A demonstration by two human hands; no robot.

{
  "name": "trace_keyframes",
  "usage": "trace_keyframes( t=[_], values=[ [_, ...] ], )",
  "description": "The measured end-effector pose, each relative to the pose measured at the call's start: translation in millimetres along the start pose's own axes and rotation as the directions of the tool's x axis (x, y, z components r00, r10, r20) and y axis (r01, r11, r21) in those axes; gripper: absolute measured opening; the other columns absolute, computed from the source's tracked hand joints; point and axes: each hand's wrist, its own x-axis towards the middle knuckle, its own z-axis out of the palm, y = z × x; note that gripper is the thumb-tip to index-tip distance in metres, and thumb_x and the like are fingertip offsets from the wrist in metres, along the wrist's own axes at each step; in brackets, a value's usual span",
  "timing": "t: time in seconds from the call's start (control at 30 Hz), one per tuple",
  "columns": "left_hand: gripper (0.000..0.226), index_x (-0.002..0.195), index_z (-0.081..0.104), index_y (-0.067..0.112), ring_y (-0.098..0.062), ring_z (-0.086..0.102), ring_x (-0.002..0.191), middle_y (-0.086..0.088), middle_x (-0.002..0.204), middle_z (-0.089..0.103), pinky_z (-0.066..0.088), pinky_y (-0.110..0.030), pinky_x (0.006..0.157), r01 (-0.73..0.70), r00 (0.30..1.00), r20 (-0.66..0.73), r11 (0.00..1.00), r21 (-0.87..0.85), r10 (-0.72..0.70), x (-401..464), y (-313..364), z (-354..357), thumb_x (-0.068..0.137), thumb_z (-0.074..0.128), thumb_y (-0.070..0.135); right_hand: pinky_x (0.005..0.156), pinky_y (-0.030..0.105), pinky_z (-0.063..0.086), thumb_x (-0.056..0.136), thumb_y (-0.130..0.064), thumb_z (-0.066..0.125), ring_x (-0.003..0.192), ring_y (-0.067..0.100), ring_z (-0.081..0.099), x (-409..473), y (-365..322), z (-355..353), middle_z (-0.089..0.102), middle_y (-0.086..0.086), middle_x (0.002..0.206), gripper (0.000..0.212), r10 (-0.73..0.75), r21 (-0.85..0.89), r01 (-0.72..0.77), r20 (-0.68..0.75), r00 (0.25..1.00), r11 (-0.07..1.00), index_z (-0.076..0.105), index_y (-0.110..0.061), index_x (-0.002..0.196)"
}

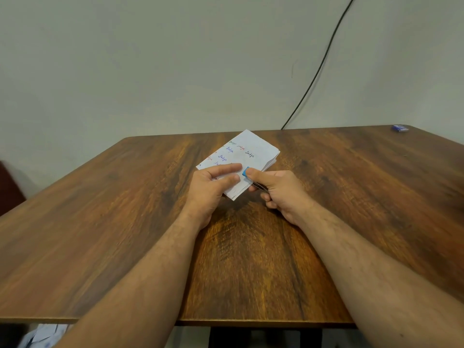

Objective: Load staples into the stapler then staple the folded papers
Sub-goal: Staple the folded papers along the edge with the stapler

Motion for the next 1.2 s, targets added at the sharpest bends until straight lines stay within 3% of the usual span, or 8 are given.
trace_keyframes(
  t=[0.2,0.5,0.97,1.07,1.2],
  values=[
    [0.035,0.111,0.08,0.029,-0.016,0.075,0.092,0.009,0.13,0.062,0.06,-0.026,0.064,0.033,0.999,0.023,0.997,-0.072,-0.031,-2.0,0.2,0.5,0.087,0.076,0.004,0.035,0.02,0.031,0.082,-0.041,0.082,0.046,0.007,0.042,1.1,1.8,-0.8,0.074,0.006,0.077,0.036,0.013,0.018,-0.013,0.005,1.0,1.0,0.079,-0.006,0.091],
    [0.042,0.117,0.077,0.03,-0.02,0.075,0.1,0.009,0.134,0.058,0.058,-0.022,0.06,0.053,0.998,0.051,0.988,-0.142,-0.046,-1.8,0.9,2.6,0.086,0.075,0.0,0.036,0.019,0.031,0.083,-0.042,0.081,0.047,0.008,0.043,-1.6,0.9,-3.1,0.074,0.007,0.08,0.037,0.03,0.034,-0.03,0.025,0.999,0.999,0.078,-0.006,0.095],
    [0.046,0.115,0.078,0.032,-0.023,0.074,0.104,0.004,0.143,0.054,0.063,-0.031,0.073,0.082,0.992,0.114,0.982,-0.169,-0.063,0.4,-1.7,0.6,0.088,0.071,-0.005,0.039,0.021,0.031,0.081,-0.041,0.082,0.045,0.009,0.041,-4.0,-1.4,-1.9,0.073,0.009,0.077,0.033,0.025,0.0,-0.025,-0.02,1.0,1.0,0.081,-0.009,0.082],
    [0.046,0.114,0.078,0.032,-0.019,0.075,0.101,0.005,0.141,0.055,0.062,-0.028,0.069,0.088,0.992,0.11,0.982,-0.167,-0.07,0.0,-1.1,0.5,0.087,0.071,-0.004,0.04,0.021,0.031,0.081,-0.041,0.082,0.045,0.009,0.041,-4.2,-1.8,-1.8,0.073,0.01,0.077,0.033,0.017,-0.005,-0.018,-0.025,1.0,1.0,0.081,-0.009,0.081],
    [0.046,0.114,0.078,0.031,-0.026,0.073,0.106,0.003,0.144,0.054,0.063,-0.034,0.078,0.093,0.991,0.108,0.982,-0.167,-0.076,0.5,-0.1,0.8,0.087,0.071,-0.005,0.04,0.022,0.032,0.08,-0.043,0.082,0.044,0.009,0.041,-3.7,-2.7,-2.0,0.074,0.011,0.079,0.035,0.021,-0.015,-0.022,-0.035,0.999,1.0,0.081,-0.008,0.082]
  ],
)
